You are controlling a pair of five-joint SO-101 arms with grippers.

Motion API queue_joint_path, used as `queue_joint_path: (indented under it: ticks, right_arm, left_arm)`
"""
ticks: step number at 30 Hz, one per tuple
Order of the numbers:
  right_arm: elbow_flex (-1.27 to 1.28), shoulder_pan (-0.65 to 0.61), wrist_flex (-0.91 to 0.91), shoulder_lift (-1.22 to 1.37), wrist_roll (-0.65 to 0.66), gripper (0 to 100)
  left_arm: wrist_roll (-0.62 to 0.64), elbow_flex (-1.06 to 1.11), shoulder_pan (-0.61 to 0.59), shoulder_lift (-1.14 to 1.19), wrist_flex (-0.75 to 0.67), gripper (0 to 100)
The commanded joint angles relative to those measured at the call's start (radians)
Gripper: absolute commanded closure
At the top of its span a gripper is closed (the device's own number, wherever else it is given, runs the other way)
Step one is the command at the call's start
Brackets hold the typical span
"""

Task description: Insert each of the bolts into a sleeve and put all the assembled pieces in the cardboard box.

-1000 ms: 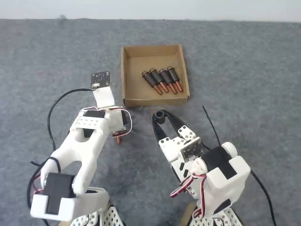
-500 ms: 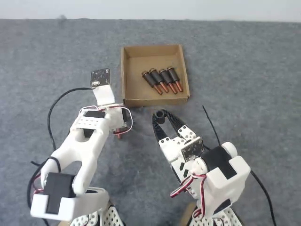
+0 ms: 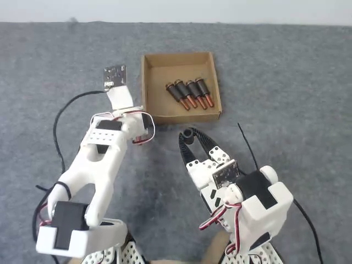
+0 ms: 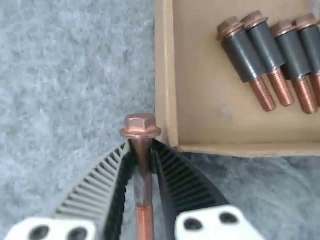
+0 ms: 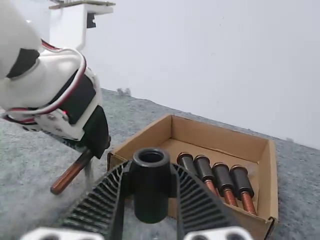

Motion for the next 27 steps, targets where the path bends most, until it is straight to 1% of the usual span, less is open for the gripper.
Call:
queue_joint_path:
  ticks: [1, 5, 8, 10, 13, 17, 19, 23, 27]
  right_arm:
    - [0.026, 0.013, -0.025, -0.021, -0.012, 99.2]
    - [0.026, 0.016, -0.025, -0.021, -0.012, 99.2]
    - [0.025, 0.016, -0.025, -0.018, -0.012, 99.2]
    - [0.017, 0.016, -0.025, -0.015, -0.012, 99.2]
    - [0.014, 0.016, -0.024, -0.015, -0.012, 99.2]
    - [0.014, 0.016, -0.024, -0.015, -0.012, 99.2]
    - [0.014, 0.016, -0.024, -0.015, -0.012, 99.2]
    - [0.014, 0.016, -0.024, -0.015, -0.012, 99.2]
    - [0.014, 0.016, -0.024, -0.015, -0.012, 99.2]
  left_arm:
    - [-0.003, -0.096, -0.034, -0.068, -0.098, 99]
    - [-0.003, -0.058, 0.002, -0.068, -0.166, 99]
    - [-0.006, -0.048, 0.002, -0.068, -0.167, 99]
    - [-0.008, -0.048, -0.006, -0.068, -0.130, 99]
    - [-0.014, -0.054, -0.003, -0.092, -0.021, 99]
    - [-0.086, -0.047, 0.002, -0.215, 0.081, 99]
    - [-0.092, -0.047, 0.005, -0.269, 0.121, 99]
    - [-0.087, -0.024, 0.006, -0.336, 0.127, 99]
    - [-0.087, 0.002, 0.034, -0.368, 0.127, 99]
